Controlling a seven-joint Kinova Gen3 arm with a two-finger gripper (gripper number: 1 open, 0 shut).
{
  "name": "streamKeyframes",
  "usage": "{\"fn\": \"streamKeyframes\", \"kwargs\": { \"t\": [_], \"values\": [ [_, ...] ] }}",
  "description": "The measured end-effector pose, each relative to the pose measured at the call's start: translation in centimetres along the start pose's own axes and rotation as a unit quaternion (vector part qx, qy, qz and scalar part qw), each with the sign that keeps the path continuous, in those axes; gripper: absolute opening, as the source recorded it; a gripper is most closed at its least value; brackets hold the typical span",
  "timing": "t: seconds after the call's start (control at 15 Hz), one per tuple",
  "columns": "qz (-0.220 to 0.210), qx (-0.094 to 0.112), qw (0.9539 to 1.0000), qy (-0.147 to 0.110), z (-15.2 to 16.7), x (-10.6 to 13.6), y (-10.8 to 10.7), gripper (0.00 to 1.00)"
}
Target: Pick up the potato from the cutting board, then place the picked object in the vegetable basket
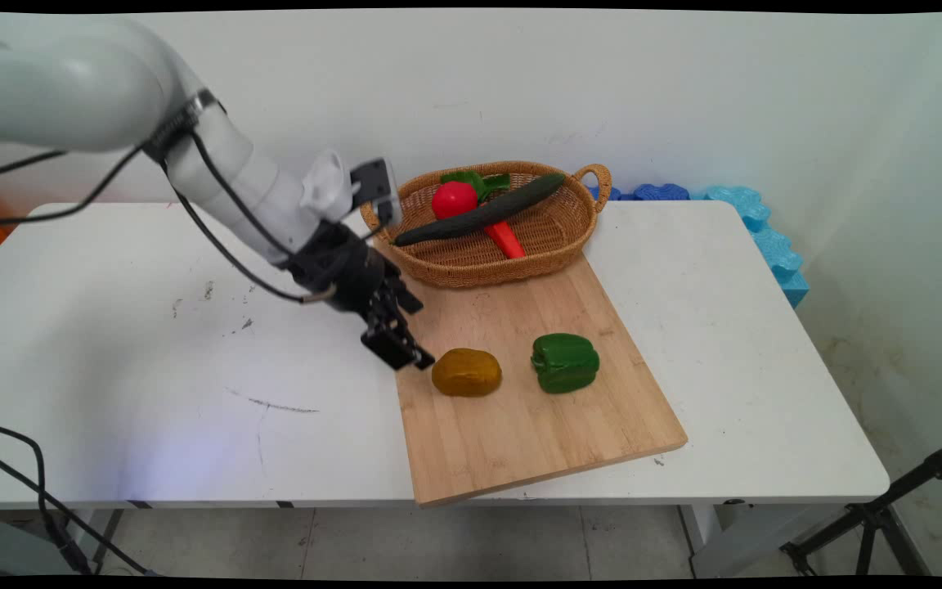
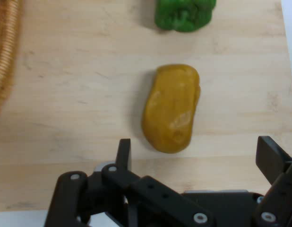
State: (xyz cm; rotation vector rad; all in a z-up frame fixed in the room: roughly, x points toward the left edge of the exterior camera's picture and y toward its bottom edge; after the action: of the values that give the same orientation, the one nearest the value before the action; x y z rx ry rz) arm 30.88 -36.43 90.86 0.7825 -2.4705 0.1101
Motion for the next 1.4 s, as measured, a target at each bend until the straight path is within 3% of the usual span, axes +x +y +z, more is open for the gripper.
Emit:
{"fn": "streamKeyframes", "kwargs": {
  "t": [0.4, 1.13, 1.2, 1.4],
  "values": [
    [0.041, -0.010, 0.9991, 0.000, 4.2, -1.0, 0.6, 1.00],
    [0.106, -0.005, 0.9943, 0.009, 9.7, -1.1, -0.7, 1.00],
    [0.109, -0.004, 0.9940, 0.009, 9.8, -1.1, -0.8, 0.00],
    [0.114, -0.005, 0.9934, 0.012, 10.0, -0.9, -1.0, 0.00]
  ]
}}
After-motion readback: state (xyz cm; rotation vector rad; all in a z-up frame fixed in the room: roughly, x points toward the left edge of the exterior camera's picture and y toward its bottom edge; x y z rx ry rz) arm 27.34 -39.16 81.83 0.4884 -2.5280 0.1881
